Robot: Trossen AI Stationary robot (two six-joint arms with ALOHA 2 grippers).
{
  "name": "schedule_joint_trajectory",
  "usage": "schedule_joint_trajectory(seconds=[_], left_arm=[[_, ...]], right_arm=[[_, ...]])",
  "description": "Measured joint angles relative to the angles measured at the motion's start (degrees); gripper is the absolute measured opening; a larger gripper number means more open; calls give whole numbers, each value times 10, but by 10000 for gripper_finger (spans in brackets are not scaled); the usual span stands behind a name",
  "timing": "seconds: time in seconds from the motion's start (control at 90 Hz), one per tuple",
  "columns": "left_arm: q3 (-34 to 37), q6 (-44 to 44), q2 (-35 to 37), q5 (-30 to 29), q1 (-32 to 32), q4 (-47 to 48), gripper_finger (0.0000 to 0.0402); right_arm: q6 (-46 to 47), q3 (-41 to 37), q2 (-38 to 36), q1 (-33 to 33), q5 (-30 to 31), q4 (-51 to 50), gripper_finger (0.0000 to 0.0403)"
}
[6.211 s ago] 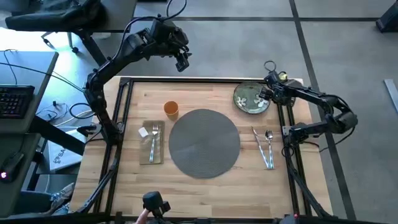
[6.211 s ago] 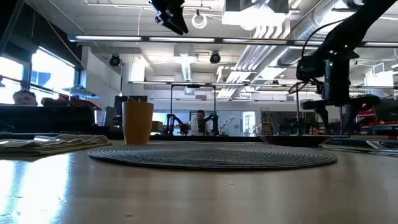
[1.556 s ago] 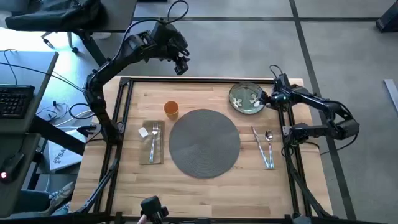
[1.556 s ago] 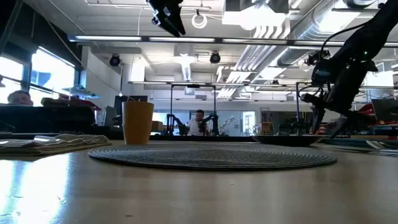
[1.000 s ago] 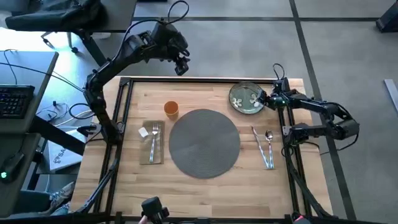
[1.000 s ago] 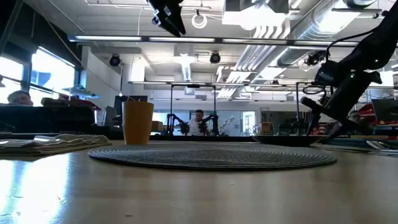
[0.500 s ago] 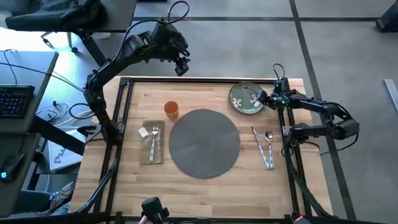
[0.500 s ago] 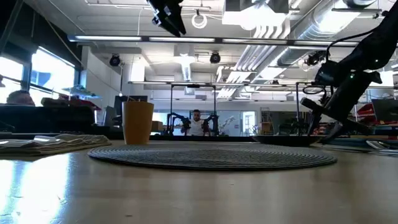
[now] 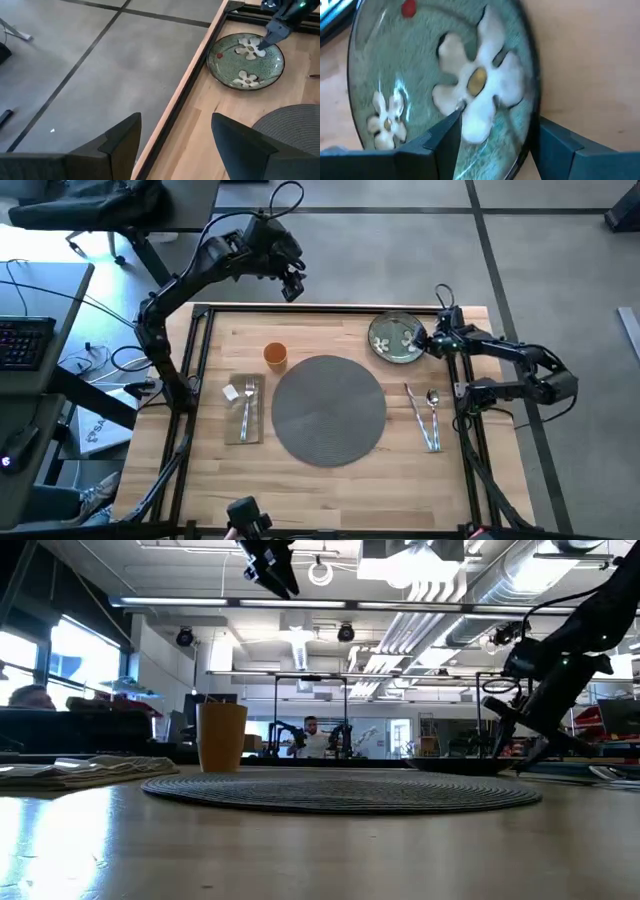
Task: Set table place
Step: Put the green plate on the gray table mat
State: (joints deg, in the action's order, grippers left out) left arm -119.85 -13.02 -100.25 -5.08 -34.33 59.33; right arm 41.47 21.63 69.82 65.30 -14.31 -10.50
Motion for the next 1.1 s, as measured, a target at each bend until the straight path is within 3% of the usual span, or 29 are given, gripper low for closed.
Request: schedule_joint_trajectory(seconds=[0.433, 0.522, 0.8, 1.1], left_arm=[[0, 0, 0, 0, 0, 0, 223], [0, 0, 0, 0, 0, 0, 223], [0, 0, 0, 0, 0, 0, 223], [0, 0, 0, 0, 0, 0, 223]], right_arm=[[7, 0, 0, -34, -5, 4, 187], [11, 0, 0, -35, -2, 3, 160], [12, 1, -1, -34, -6, 16, 18], [2, 1, -1, -35, -9, 18, 6]])
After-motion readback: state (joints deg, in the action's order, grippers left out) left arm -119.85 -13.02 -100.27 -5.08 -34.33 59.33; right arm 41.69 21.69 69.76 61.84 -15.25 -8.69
